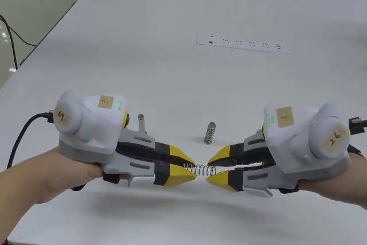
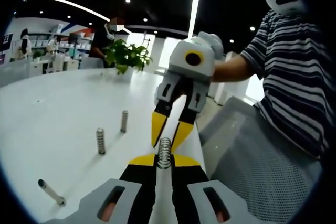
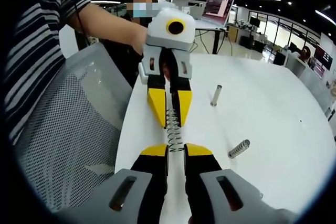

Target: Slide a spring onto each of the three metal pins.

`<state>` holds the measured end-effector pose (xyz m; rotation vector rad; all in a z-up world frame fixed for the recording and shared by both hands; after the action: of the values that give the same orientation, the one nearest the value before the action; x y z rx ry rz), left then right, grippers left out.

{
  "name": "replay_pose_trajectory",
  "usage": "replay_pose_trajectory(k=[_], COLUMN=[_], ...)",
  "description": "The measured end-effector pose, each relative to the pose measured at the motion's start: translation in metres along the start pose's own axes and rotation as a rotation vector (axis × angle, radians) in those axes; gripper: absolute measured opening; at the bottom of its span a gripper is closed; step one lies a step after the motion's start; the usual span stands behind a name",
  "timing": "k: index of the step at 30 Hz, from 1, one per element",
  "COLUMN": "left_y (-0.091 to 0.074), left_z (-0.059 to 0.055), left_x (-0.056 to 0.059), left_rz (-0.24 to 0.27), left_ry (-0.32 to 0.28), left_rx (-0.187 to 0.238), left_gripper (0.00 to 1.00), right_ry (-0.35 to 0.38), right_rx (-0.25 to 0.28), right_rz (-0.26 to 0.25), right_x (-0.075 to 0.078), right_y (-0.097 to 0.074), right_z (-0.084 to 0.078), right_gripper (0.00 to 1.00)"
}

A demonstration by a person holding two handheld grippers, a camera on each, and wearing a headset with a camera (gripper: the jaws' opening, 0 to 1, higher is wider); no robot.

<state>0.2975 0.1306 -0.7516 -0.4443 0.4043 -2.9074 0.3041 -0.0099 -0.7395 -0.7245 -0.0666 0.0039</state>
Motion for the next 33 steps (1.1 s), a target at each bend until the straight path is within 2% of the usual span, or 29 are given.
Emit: replay_pose_trajectory(k=[3, 14, 21, 25, 33], left_y=[0.000, 0.000, 0.000, -0.001, -0.001], left_z=[0.000, 0.002, 0.001, 0.000, 0.000], left_x=[0.000, -0.002, -0.003, -0.004, -0.004], left_rz=[-0.004, -0.013, -0.007, 0.004, 0.014], left_ry=[0.001, 0.039, 0.059, 0.064, 0.075], left_rx=[-0.002, -0.019, -0.048, -0.055, -0.068], left_gripper=[0.02, 0.02, 0.02, 0.02, 0.02], right_ry=[-0.012, -0.059, -0.093, -0.125, -0.134], right_rx=[-0.014, -0.003, 0.015, 0.016, 0.039], right_rz=[-0.003, -0.036, -0.044, -0.034, -0.014], right_x=[0.000, 0.001, 0.003, 0.003, 0.004], right_y=[0.000, -0.007, -0.013, -0.013, -0.011], right_z=[-0.001, 0.004, 0.018, 0.027, 0.038], right_gripper=[0.08, 0.07, 0.07, 0.07, 0.07])
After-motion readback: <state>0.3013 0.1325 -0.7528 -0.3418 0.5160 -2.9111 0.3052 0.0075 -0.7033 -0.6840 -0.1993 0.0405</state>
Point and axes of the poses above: the centre of the closed fingertips' face, and the gripper's own axes: y roughly forward along the fingers, x roughly to its right, z roughly out of its top, the point moved 8 cm from there along -y, roughly backward along the fingers, and after that the axes turned 2 degrees about -y, right-handed, at the moved point
